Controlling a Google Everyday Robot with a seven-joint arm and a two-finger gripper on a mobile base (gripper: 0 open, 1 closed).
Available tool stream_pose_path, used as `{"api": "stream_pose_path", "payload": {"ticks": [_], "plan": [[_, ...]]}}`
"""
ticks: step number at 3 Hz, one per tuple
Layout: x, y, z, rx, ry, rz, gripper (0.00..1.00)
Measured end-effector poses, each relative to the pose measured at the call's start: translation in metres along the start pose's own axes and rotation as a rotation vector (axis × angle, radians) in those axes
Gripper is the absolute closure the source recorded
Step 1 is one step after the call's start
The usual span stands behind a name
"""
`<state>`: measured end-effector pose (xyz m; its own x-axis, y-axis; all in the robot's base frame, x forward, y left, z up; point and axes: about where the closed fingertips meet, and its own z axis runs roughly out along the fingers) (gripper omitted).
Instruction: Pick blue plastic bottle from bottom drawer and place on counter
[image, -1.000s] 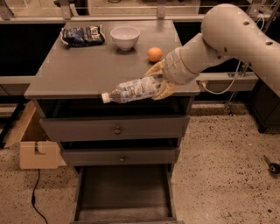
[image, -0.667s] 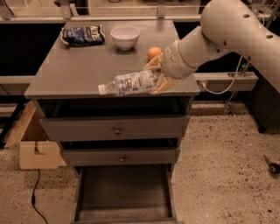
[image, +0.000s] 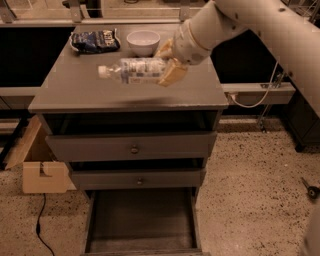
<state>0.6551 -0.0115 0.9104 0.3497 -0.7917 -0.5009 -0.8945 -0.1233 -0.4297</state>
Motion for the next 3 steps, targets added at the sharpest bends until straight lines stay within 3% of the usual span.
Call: {"api": "stream_pose_path", "payload": {"ticks": [1,3], "plan": [[-0.004,-0.026,0.025,-0.067,-0.031,0.09,1.0],[-0.001,-0.039,0.078,-0.201,-0.029,0.211,1.0]]}}
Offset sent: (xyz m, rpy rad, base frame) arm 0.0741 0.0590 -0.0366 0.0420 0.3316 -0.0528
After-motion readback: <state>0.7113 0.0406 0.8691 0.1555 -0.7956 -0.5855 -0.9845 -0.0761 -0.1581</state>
